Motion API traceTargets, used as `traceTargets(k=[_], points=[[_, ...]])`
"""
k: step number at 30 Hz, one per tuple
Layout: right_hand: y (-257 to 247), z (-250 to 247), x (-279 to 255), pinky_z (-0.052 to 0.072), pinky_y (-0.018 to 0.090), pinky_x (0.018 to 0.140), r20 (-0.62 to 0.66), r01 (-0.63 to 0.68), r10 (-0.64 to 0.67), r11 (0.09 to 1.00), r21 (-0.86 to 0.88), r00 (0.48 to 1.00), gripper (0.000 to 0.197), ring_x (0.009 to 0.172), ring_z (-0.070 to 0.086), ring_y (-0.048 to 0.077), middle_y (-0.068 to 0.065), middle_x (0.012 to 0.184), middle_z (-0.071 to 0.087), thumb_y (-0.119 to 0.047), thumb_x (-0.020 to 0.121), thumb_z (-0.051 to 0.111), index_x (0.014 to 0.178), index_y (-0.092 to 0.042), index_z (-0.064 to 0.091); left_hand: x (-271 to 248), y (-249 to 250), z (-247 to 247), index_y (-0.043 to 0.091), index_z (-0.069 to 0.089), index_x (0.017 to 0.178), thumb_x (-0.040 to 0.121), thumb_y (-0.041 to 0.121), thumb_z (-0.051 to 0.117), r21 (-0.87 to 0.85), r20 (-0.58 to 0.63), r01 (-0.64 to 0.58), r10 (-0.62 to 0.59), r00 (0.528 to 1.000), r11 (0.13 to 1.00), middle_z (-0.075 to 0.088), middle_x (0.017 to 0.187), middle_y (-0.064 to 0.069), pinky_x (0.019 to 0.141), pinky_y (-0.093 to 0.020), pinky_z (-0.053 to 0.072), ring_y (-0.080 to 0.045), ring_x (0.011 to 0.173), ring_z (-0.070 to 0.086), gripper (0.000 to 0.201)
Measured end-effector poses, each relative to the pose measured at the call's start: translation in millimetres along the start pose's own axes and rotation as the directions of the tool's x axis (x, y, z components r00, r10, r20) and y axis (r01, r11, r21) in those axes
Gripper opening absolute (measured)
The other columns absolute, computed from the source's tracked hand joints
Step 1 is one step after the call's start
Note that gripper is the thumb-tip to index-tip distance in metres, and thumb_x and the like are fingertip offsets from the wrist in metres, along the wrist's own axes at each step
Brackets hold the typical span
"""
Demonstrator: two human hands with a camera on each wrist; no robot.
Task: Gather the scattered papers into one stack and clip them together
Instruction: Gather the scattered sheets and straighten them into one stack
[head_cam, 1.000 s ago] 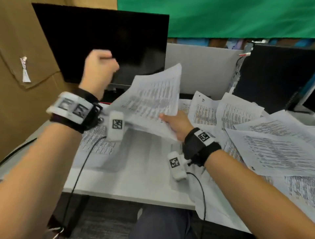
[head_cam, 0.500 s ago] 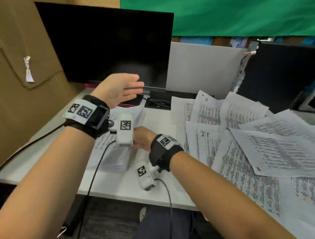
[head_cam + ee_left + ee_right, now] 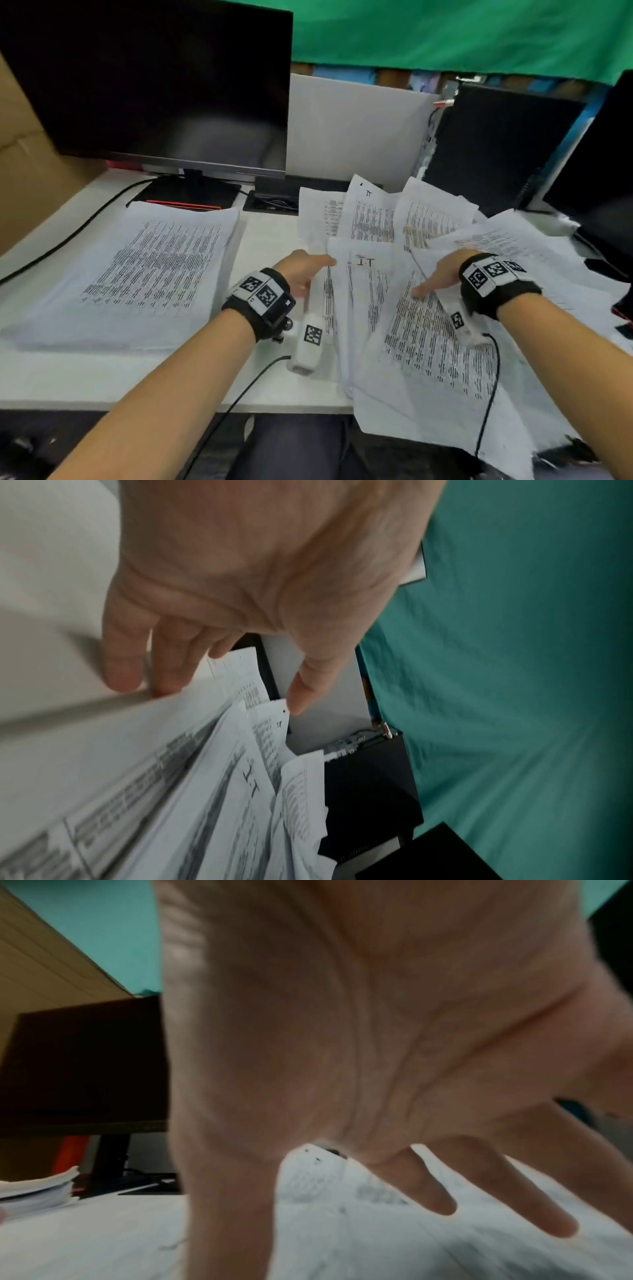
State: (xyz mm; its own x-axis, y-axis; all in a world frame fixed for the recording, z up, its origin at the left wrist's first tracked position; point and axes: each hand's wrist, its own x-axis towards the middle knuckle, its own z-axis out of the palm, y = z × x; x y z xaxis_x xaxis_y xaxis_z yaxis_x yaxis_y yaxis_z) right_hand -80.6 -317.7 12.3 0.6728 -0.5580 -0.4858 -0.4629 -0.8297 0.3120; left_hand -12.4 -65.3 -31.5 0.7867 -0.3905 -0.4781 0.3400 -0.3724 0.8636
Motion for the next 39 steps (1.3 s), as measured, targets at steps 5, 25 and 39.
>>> traceTargets(k=[5, 25, 39], points=[[6.0, 32.1, 11.6, 0.045, 0.035, 0.095, -0.023, 0.069, -0.067, 0.996, 0.063, 0.997, 0.054, 0.116, 0.056, 0.027, 0.012, 0.127, 0.058, -0.056, 0.085, 0.059, 0.12, -0.014, 0.061, 6.4, 1.3, 41.4, -0.001, 0.047, 0.123, 0.084, 0.021, 0.069, 0.1, 0.008, -0.055, 0.055, 0.998, 0.993, 0.056, 0.119, -0.012, 0.092, -0.037, 0.047, -0.029, 0.109, 0.055, 0.05], [-24.5, 48.5, -88.1, 0.043, 0.03, 0.092, -0.077, 0.596, -0.592, 0.8, 0.067, 0.802, 0.041, 0.111, 0.056, 0.02, 0.003, 0.138, 0.054, -0.043, 0.102, 0.041, 0.133, -0.018, 0.049, 20.6, -18.8, 12.1, 0.005, 0.036, 0.133, 0.079, 0.008, 0.071, 0.124, -0.382, -0.231, 0.261, 0.886, 0.965, 0.052, 0.128, -0.012, 0.101, -0.042, 0.044, -0.032, 0.118, 0.052, 0.064], [-42.7, 58.8, -100.9, 0.043, 0.027, 0.068, -0.117, 0.555, -0.554, 0.831, -0.033, 0.824, 0.034, 0.087, 0.055, 0.022, 0.014, 0.121, 0.06, -0.009, 0.095, 0.046, 0.127, -0.005, 0.053, 9.1, -10.4, 22.9, -0.002, 0.053, 0.107, 0.092, 0.004, 0.055, -0.034, -0.03, -0.058, 0.057, 0.998, 0.998, 0.061, 0.098, -0.017, 0.076, -0.035, 0.052, -0.025, 0.084, 0.059, 0.016]])
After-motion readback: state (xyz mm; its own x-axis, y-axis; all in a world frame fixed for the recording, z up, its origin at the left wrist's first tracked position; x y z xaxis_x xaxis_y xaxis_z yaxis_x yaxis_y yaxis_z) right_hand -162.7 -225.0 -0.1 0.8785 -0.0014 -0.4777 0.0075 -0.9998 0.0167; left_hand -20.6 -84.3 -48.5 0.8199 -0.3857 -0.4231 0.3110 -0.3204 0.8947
